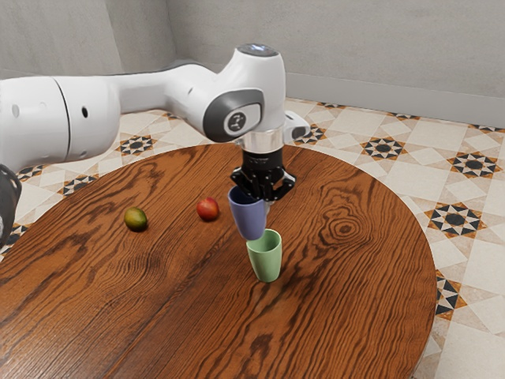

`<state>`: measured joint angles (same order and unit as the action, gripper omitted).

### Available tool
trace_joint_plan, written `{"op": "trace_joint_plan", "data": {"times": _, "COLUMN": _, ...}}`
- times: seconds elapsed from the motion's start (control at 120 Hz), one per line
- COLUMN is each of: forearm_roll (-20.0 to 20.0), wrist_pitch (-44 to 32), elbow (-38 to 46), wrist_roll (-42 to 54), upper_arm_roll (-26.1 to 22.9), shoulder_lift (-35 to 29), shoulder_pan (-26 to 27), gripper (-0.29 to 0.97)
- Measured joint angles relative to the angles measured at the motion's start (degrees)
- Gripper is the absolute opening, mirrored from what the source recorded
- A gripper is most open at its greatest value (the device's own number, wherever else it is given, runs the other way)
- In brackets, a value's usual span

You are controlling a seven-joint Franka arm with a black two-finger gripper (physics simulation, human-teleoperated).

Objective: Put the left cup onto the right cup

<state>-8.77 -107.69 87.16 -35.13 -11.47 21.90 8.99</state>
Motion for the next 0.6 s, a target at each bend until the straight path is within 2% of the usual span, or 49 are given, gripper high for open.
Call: {"op": "trace_joint_plan", "data": {"times": 0.6, "forearm_roll": 0.0, "wrist_pitch": -2.5, "elbow": -1.8, "wrist_roll": -2.9, "upper_arm_roll": -0.2, "shoulder_lift": 3.9, "shoulder_pan": 0.3, "gripper": -0.10}}
